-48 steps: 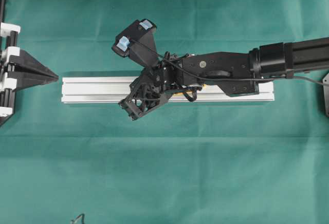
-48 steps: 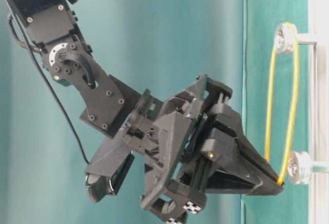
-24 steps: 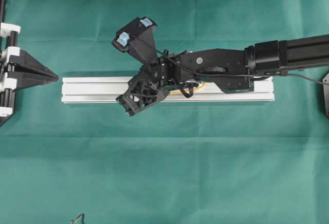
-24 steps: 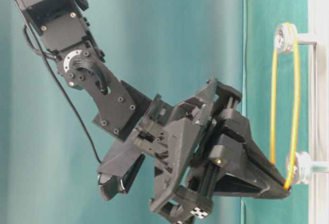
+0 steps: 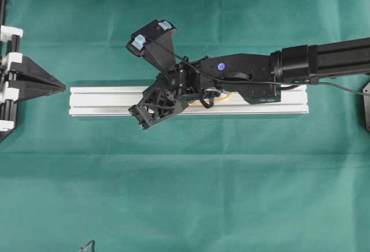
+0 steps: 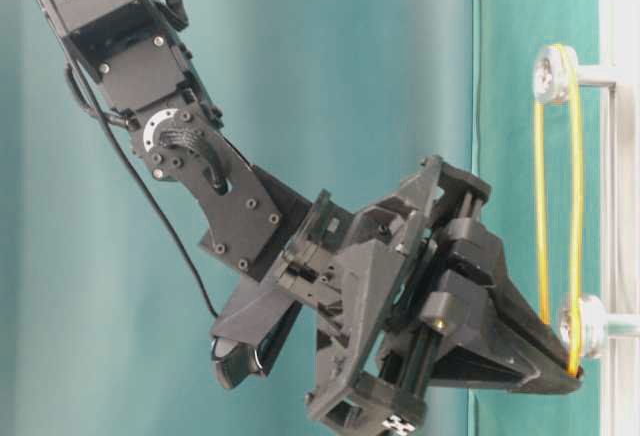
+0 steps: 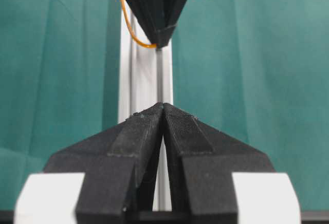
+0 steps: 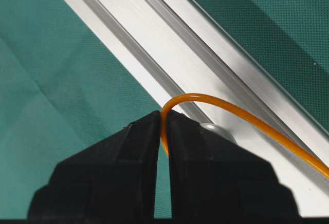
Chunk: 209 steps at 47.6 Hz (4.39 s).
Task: Hook the rubber onto the shaft.
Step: 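Pull the band past the left knob and lower it around the knob, then open the right gripper to release the band onto the left knob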
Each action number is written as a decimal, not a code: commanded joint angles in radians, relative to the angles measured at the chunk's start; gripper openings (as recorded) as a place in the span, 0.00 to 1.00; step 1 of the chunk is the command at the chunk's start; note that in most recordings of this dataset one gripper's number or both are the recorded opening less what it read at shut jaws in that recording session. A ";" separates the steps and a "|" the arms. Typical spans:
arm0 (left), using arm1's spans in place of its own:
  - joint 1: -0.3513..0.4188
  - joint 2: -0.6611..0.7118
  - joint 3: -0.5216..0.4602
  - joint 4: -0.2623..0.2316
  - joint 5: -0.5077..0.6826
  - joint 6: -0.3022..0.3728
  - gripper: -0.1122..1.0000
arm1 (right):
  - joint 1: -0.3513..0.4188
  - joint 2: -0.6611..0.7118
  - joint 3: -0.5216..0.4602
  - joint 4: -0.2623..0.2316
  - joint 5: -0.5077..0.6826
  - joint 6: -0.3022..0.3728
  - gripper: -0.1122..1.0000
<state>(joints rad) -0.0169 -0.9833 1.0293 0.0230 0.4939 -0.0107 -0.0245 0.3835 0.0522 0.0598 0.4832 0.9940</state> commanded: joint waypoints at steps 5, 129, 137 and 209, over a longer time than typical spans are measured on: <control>-0.002 0.009 -0.028 0.002 -0.006 0.000 0.12 | 0.003 -0.008 -0.025 0.029 -0.011 -0.003 0.17; -0.002 0.009 -0.028 0.002 0.000 0.002 0.12 | 0.052 -0.183 0.190 0.029 0.000 0.000 0.17; -0.002 0.009 -0.028 0.002 0.000 0.002 0.12 | 0.051 -0.186 0.192 0.026 0.009 -0.006 0.17; -0.002 0.009 -0.028 0.002 0.000 0.000 0.12 | 0.051 -0.250 0.187 -0.054 0.055 -0.011 0.84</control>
<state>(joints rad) -0.0169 -0.9833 1.0293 0.0230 0.4985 -0.0107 0.0261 0.1902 0.2531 0.0169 0.5246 0.9848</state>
